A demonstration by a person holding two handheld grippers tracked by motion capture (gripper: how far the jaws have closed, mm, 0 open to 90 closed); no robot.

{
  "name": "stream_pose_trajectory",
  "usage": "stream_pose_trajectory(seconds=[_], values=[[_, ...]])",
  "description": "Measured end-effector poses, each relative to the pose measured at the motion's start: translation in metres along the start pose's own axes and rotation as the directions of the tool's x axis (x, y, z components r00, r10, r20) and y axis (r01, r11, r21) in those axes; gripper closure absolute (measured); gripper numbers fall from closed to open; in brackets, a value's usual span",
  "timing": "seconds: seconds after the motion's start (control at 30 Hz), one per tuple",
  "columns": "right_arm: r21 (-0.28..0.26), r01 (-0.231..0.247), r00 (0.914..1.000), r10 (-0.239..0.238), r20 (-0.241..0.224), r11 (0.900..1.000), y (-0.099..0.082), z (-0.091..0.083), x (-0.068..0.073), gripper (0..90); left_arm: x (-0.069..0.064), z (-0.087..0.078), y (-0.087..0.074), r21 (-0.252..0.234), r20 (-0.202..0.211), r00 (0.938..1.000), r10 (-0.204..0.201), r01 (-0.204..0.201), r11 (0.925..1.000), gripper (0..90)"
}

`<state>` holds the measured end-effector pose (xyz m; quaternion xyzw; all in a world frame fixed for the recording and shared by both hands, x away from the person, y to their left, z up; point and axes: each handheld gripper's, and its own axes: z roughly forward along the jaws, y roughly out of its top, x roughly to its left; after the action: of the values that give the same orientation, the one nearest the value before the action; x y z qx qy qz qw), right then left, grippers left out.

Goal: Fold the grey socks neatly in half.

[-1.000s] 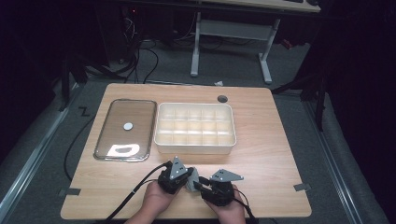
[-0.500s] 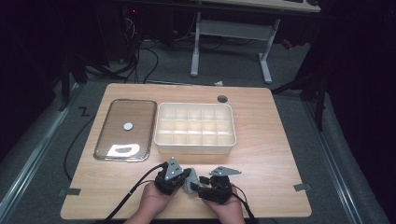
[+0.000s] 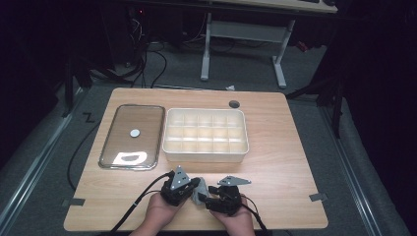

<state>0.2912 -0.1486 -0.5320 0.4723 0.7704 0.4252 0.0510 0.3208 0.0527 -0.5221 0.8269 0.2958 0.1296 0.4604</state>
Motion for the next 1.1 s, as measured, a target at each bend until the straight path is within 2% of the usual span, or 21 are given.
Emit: stream_pose_trajectory(seconds=[0.2,0.33,0.43,0.57,0.63,0.77,0.9,1.0,1.1], values=[[0.015,0.019,0.9996,-0.019,-0.02,0.9997,0.0,0.002,0.003,50.6,0.006,-0.017,-0.006,0.0,0.003,0.9999,-0.014,0.014,0.9999,76.8],[0.026,0.037,0.9988,-0.036,-0.034,0.999,0.002,0.004,0.006,51.7,0.012,-0.024,-0.013,0.008,0.012,0.999,-0.042,0.042,0.9991,76.0],[0.038,0.057,0.9974,-0.055,-0.046,0.9977,0.003,0.007,0.01,53.8,0.012,-0.026,-0.016,0.011,0.006,0.9994,-0.034,0.034,0.9994,76.2],[0.054,0.082,0.9951,-0.079,-0.06,0.9952,0.006,0.01,0.014,58.5,0.014,-0.029,-0.022,0.016,0.01,0.999,-0.043,0.042,0.999,76.3],[0.063,0.107,0.993,-0.104,-0.056,0.9922,0.007,0.01,0.018,59.3,0.015,-0.031,-0.025,0.024,0.01,0.9994,-0.033,0.032,0.9992,76.3],[0.087,0.161,0.9865,-0.158,-0.044,0.9831,0.012,0.013,0.023,60.2,0.015,-0.034,-0.029,0.024,0.005,0.9997,-0.022,0.022,0.9995,76.0],[0.117,0.206,0.9784,-0.204,-0.036,0.9714,0.016,0.014,0.026,61.4,0.016,-0.037,-0.034,-0.006,0.005,0.9996,-0.03,0.03,0.9995,74.9],[0.146,0.243,0.97,-0.24,-0.042,0.9589,0.02,0.016,0.028,62.3,0.019,-0.043,-0.035,-0.027,0.01,0.9992,-0.038,0.038,0.9989,72.7],[0.187,0.266,0.9638,-0.264,-0.037,0.9455,0.024,0.017,0.031,63.3,0.026,-0.056,-0.034,-0.056,-0.012,0.9991,-0.041,0.04,0.9976,67.9]])
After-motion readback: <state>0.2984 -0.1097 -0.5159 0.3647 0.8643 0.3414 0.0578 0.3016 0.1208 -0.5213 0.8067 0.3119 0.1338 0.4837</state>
